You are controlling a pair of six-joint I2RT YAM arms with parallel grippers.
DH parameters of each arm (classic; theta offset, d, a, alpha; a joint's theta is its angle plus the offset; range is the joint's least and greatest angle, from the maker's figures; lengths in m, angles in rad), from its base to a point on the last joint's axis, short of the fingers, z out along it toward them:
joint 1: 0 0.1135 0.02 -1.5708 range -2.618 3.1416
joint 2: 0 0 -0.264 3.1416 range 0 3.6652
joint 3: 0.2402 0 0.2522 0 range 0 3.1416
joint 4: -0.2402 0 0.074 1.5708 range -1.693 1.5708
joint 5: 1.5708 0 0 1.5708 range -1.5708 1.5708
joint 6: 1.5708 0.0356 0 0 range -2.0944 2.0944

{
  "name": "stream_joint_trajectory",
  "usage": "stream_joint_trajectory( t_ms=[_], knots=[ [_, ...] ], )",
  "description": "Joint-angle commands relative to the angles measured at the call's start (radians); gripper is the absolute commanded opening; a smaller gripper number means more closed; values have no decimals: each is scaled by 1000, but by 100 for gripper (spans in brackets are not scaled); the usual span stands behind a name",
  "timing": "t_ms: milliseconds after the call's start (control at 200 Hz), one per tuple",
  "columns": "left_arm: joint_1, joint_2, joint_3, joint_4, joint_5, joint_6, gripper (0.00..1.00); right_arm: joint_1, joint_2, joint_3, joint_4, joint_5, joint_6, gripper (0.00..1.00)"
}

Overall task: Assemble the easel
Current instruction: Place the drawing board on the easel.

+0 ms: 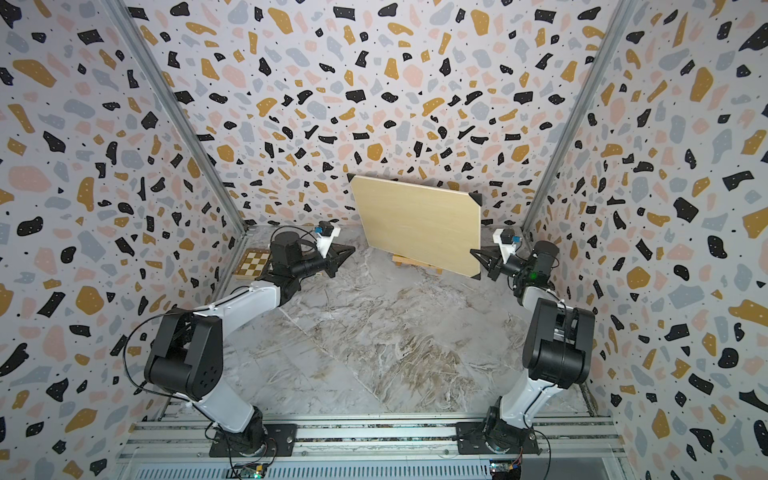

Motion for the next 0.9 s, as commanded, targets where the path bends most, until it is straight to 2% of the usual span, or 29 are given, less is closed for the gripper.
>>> stream_joint_trajectory(
  t_ms=[0,130,250,280,375,471,556,746,836,896],
  knots=[
    [14,6,31,5,-21,-2,0,-15,21,55,-60,-38,-30,0],
    [36,23,55,7,-64,-59,0,-24,56,79,-58,-43,-26,0],
    [74,58,99,33,-77,-165,0,-33,103,120,-57,-52,-5,0],
    [83,69,113,37,-76,-190,5,-35,113,132,-72,-50,-16,0],
    [99,101,153,51,-104,-244,10,-35,124,143,-67,-35,-43,0],
    [105,135,189,52,-148,-266,31,-40,149,184,-104,-41,-71,0],
    [107,169,227,54,-165,-293,32,-40,181,238,-176,-46,-121,0],
    [109,244,282,82,-148,-334,51,-48,245,331,-334,-66,-249,0],
    [109,254,290,76,-147,-328,53,-56,284,387,-415,-103,-304,0],
    [109,255,290,78,-146,-324,53,-56,311,442,-548,-113,-413,0]
  ],
)
